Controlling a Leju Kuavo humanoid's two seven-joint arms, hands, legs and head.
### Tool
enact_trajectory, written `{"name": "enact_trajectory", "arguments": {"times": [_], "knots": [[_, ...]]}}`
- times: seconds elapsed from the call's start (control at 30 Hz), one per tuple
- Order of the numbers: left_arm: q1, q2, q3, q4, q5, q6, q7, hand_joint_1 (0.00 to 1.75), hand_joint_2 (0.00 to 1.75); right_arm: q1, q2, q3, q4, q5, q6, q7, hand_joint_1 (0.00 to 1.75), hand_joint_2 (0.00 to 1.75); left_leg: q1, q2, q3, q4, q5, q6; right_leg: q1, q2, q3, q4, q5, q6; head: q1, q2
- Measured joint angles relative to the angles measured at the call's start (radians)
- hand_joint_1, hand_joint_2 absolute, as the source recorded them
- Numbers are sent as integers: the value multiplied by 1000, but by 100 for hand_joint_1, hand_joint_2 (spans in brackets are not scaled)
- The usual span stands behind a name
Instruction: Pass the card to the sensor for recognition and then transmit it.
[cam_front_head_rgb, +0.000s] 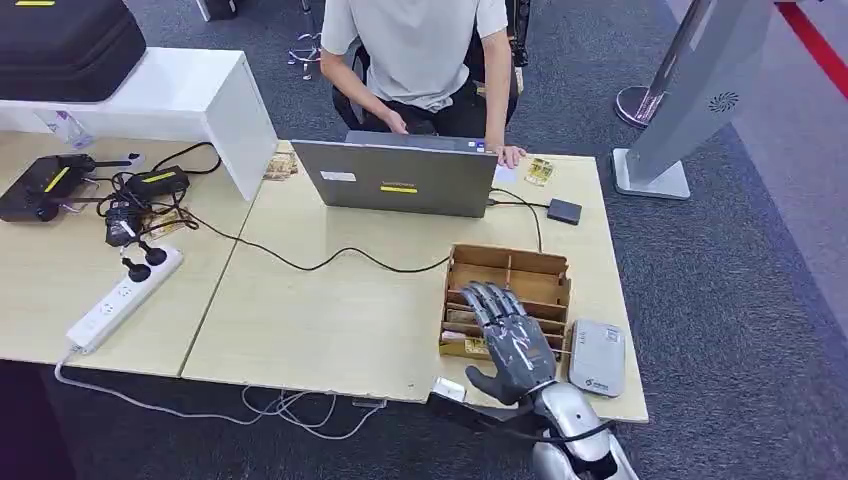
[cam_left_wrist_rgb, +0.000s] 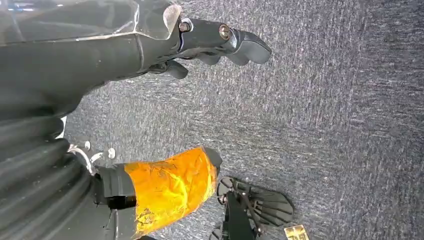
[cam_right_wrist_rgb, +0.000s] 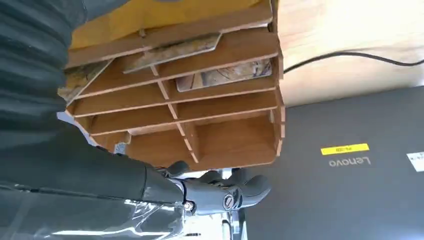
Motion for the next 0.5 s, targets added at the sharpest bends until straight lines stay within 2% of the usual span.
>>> {"name": "enact_trajectory", "arguments": {"times": [0.5], "knots": [[0,0,0,0,0,0,0,0,175,2,4,-8,14,0,-2,0,0,175,0,0,0,0,0,0,0,0,0,0,0,0,0,0]]}}
